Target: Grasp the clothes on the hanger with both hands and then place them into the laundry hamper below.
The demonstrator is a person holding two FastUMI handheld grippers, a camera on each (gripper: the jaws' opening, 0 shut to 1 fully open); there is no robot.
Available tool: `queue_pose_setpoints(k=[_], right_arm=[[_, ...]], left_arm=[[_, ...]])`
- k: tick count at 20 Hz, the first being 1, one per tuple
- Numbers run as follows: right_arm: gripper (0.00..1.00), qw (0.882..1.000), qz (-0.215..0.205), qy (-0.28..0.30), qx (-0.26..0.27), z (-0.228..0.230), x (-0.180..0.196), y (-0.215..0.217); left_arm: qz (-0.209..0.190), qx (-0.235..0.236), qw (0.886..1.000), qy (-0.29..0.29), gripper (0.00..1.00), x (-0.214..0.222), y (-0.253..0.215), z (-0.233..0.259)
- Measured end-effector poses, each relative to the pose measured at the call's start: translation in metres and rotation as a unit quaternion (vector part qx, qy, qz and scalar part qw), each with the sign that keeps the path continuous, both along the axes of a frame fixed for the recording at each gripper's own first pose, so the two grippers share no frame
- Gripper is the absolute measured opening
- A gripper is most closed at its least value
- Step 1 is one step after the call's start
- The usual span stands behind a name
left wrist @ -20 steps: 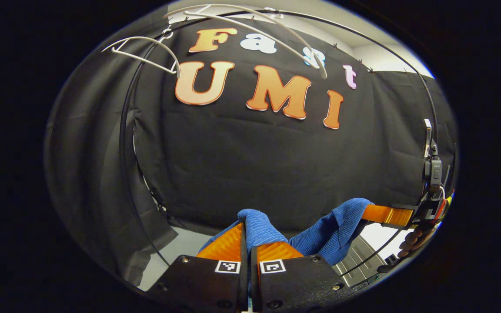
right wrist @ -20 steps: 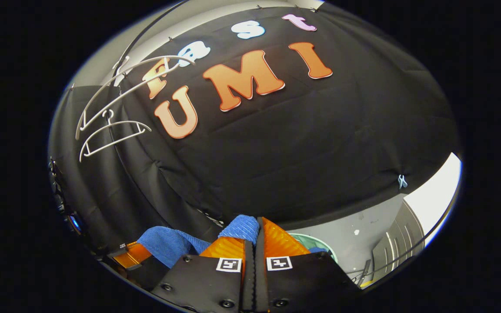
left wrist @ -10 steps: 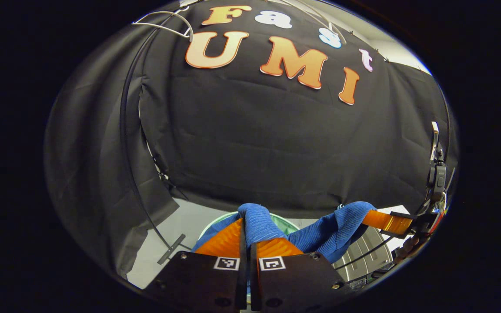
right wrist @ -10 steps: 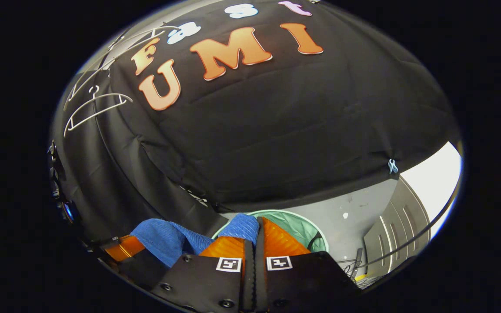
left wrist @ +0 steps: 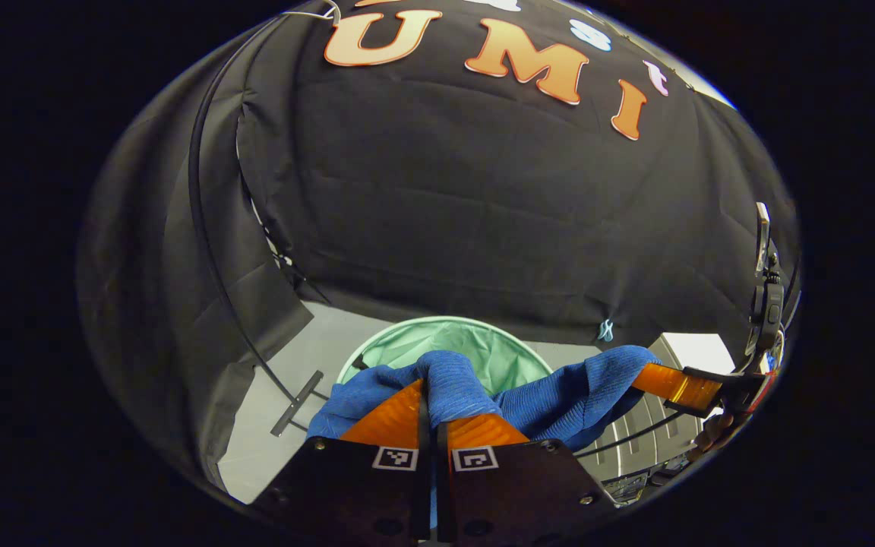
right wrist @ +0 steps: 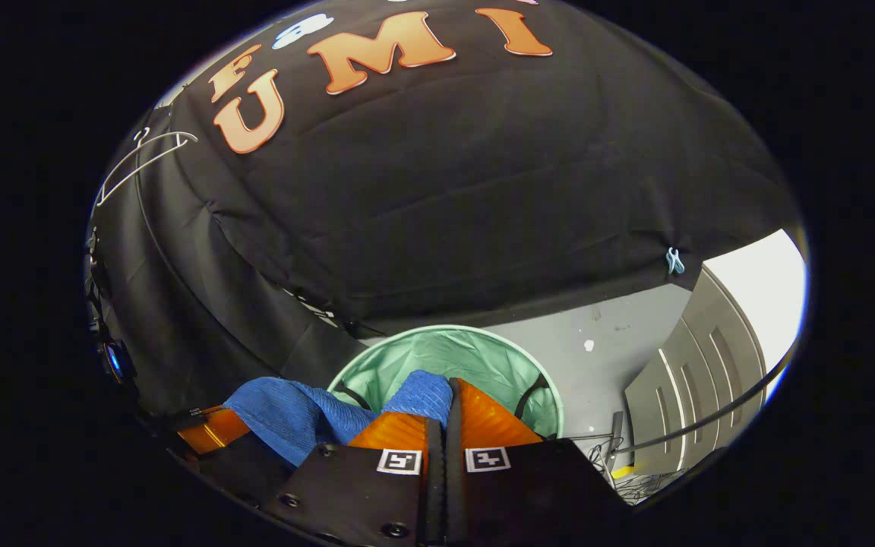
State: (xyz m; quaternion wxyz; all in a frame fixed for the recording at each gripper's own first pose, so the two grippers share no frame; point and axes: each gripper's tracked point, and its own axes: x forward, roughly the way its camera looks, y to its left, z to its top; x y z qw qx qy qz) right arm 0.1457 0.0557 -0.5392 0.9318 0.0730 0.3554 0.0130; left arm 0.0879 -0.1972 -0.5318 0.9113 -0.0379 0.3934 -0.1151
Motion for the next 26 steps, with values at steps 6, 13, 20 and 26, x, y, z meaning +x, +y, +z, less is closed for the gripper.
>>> queue_pose_setpoints(k=[6, 13, 20, 26], right_arm=[[0.08, 0.999, -0.008, 0.034, -0.018, -0.041, 0.005, -0.016], [0.08, 0.996, -0.001, 0.084, -0.037, -0.081, 0.001, -0.022], [0.22, 0.992, -0.006, 0.116, -0.05, -0.091, -0.014, -0.027], [0.46, 0.995, -0.022, 0.093, -0.039, -0.063, -0.022, -0.025]], left_arm=[[-0.001, 0.009, 0.999, 0.042, 0.04, -0.002, -0.007, -0.036], [0.015, 0.032, 0.996, 0.082, 0.04, -0.006, 0.0, -0.071], [0.022, 0.03, 0.994, 0.099, 0.11, -0.014, -0.007, -0.078], [0.047, 0.039, 0.993, 0.106, 0.6, -0.033, 0.004, -0.063]])
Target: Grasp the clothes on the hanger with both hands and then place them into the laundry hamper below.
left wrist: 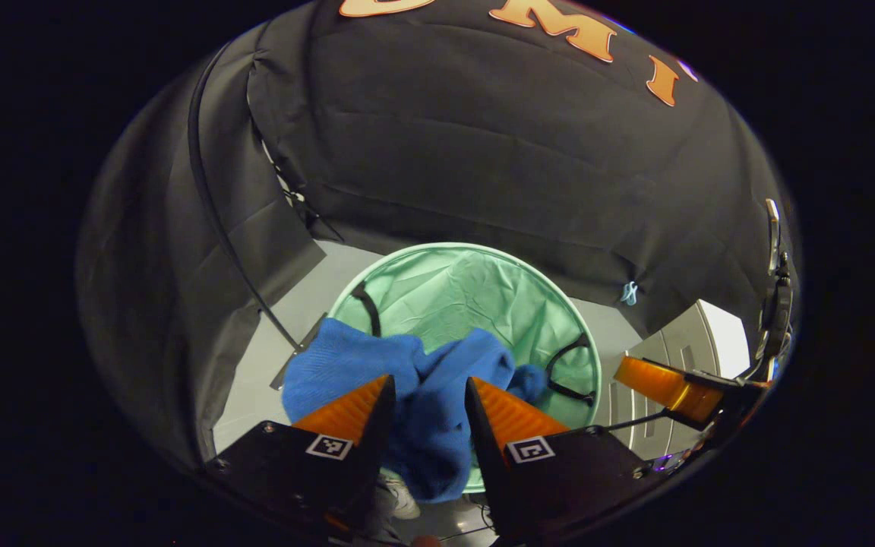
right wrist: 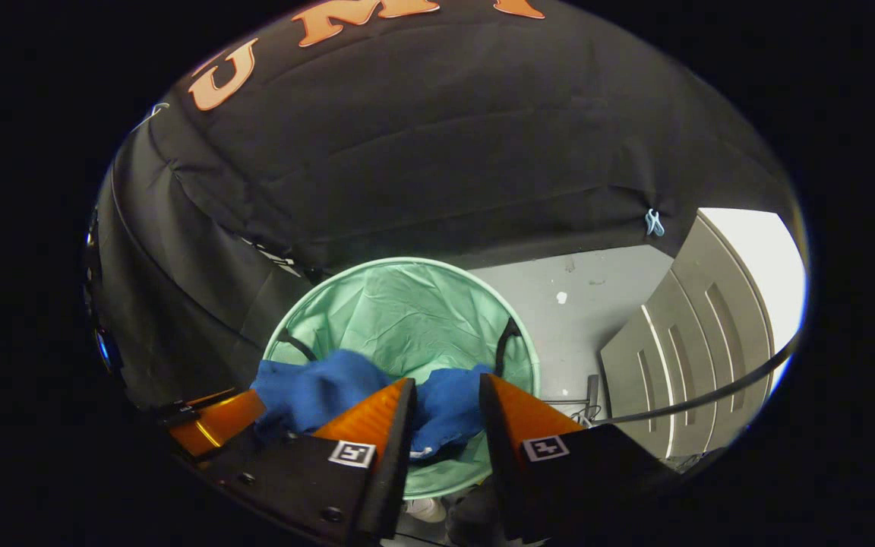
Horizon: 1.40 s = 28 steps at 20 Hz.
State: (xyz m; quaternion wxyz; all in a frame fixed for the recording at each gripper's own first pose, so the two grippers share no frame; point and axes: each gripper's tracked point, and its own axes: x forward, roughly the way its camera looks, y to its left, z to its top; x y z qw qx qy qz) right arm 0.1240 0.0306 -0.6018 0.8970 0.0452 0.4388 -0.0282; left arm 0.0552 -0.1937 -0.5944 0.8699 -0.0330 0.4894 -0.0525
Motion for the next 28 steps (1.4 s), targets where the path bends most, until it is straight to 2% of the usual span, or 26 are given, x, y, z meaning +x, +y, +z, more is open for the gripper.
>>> queue_pose_setpoints(k=[1, 3, 5, 9, 12, 14, 19, 23, 24, 26, 28], right_arm=[[0.62, 1.0, 0.004, -0.003, 0.001, 0.006, -0.001, 0.0], [0.76, 1.0, 0.014, -0.008, 0.002, 0.013, -0.005, 0.005], [0.98, 1.0, 0.018, -0.012, 0.003, 0.021, -0.015, 0.011], [0.98, 0.999, 0.028, -0.037, -0.021, 0.049, -0.022, 0.013], [0.98, 0.997, 0.028, -0.068, -0.018, 0.082, -0.03, 0.018], [0.98, 0.996, 0.024, -0.089, -0.016, 0.105, -0.037, 0.016], [0.98, 0.99, 0.017, -0.14, -0.024, 0.157, -0.044, 0.011], [0.98, 0.982, 0.02, -0.183, -0.025, 0.203, -0.051, 0.018], [0.98, 0.98, 0.022, -0.195, -0.028, 0.215, -0.053, 0.019], [0.98, 0.975, 0.025, -0.219, -0.029, 0.239, -0.058, 0.023], [0.98, 0.969, 0.028, -0.245, -0.032, 0.263, -0.063, 0.027]], left_arm=[[0.001, -0.001, 1.0, 0.007, 0.6, -0.004, 0.0, 0.004], [-0.008, 0.02, 1.0, 0.001, 0.6, -0.011, 0.006, 0.017], [-0.011, 0.034, 0.999, -0.021, 0.66, -0.007, 0.01, 0.037], [-0.017, 0.039, 0.998, -0.044, 0.68, -0.016, 0.006, 0.066], [-0.016, 0.051, 0.996, -0.072, 0.67, -0.02, 0.011, 0.092], [-0.011, 0.047, 0.995, -0.092, 0.74, -0.022, 0.015, 0.113], [-0.004, 0.019, 0.99, -0.138, 0.75, -0.021, 0.014, 0.167], [0.008, 0.025, 0.979, -0.202, 0.76, -0.02, 0.03, 0.223], [0.013, 0.026, 0.976, -0.218, 0.84, -0.02, 0.034, 0.236], [0.024, 0.02, 0.968, -0.248, 0.93, -0.022, 0.042, 0.26], [0.037, 0.013, 0.959, -0.281, 0.93, -0.022, 0.049, 0.288]])
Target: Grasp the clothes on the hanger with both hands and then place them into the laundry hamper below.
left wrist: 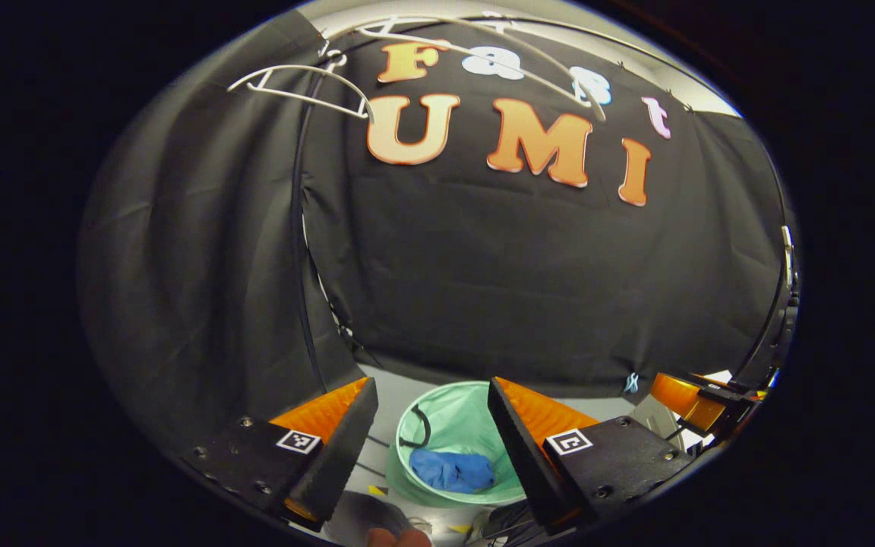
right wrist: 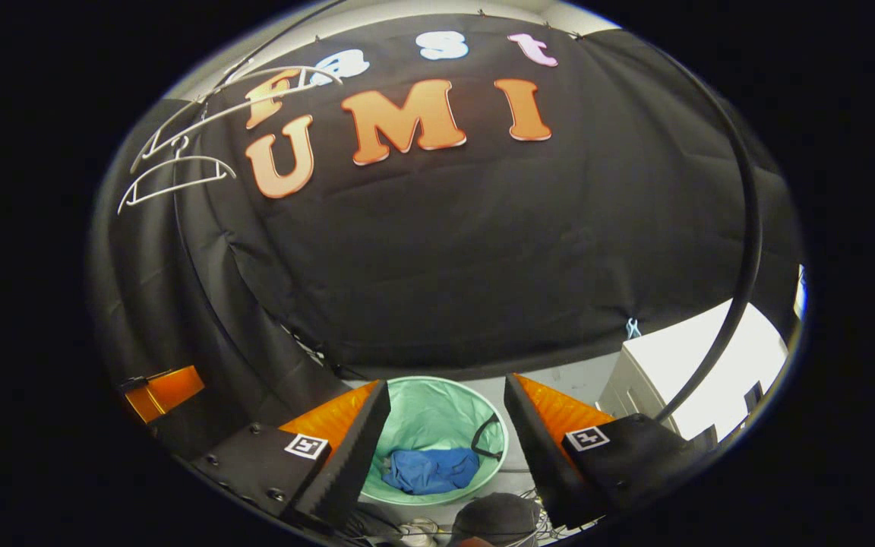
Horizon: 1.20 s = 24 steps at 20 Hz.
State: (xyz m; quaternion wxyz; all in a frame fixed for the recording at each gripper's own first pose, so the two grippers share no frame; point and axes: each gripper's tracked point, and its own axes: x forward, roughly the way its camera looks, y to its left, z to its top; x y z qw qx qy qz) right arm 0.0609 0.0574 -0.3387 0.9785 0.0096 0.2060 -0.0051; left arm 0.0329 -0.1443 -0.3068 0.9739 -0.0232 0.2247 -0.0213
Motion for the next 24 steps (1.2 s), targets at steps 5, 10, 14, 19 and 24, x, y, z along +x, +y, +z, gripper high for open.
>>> queue_pose_setpoints(k=[5, 10, 14, 19, 24], right_arm=[[0.98, 0.998, 0.005, -0.062, -0.01, 0.056, -0.015, 0.005], [0.98, 0.994, 0.003, -0.113, -0.011, 0.101, -0.029, -0.001], [0.98, 0.989, -0.006, -0.146, -0.015, 0.122, -0.038, -0.013], [0.89, 0.99, -0.012, -0.137, -0.008, 0.111, -0.033, -0.02], [0.89, 0.991, -0.011, -0.13, -0.007, 0.104, -0.031, -0.019]], left_arm=[[0.021, 0.0, 0.995, -0.1, 0.89, -0.009, 0.023, 0.069], [0.027, -0.004, 0.989, -0.148, 0.88, -0.02, 0.029, 0.101], [0.025, -0.002, 0.986, -0.166, 0.87, -0.021, 0.026, 0.109], [0.02, -0.003, 0.987, -0.156, 0.87, -0.02, 0.025, 0.104], [0.02, -0.001, 0.989, -0.149, 0.87, -0.016, 0.025, 0.098]])
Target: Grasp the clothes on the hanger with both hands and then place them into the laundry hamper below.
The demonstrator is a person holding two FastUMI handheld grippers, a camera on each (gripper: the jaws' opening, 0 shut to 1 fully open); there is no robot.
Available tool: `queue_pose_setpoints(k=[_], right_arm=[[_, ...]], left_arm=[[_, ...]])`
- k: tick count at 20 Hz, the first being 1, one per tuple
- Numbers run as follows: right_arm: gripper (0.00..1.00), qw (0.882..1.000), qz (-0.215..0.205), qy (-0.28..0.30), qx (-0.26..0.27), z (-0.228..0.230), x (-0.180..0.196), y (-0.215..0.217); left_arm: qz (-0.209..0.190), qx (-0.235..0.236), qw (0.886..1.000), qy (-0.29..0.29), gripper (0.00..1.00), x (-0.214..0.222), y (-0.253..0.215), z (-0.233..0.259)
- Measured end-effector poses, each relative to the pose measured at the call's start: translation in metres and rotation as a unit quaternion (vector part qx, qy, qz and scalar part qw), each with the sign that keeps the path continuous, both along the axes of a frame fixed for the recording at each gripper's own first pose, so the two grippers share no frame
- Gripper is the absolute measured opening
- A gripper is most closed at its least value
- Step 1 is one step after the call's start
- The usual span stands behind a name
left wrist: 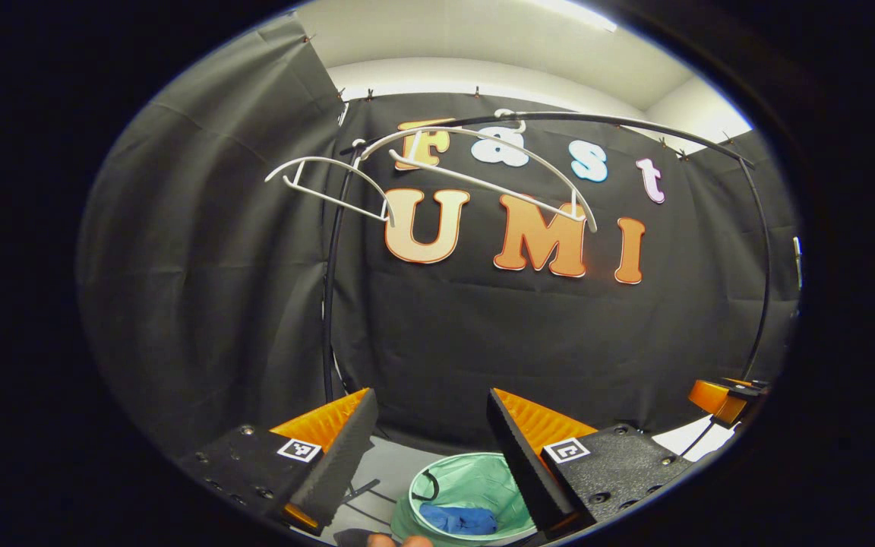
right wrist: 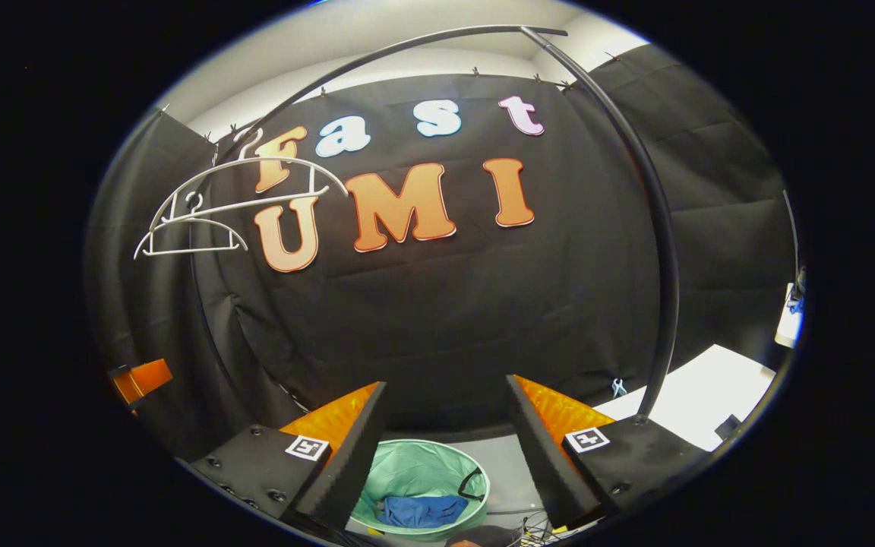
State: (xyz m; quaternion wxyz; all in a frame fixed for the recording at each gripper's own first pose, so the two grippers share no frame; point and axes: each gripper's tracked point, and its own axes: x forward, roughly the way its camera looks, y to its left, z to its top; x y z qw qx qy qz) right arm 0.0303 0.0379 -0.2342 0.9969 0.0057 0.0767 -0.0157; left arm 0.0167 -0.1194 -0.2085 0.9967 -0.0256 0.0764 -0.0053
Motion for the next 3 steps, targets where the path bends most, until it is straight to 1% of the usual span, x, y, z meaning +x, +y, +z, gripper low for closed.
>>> queue_pose_setpoints(k=[3], right_arm=[[0.89, 1.0, 0.0, -0.001, -0.002, -0.0002, -0.002, -0.0012]], left_arm=[[0.003, -0.002, 1.0, 0.002, 0.87, 0.0014, 0.0032, -0.0021]])
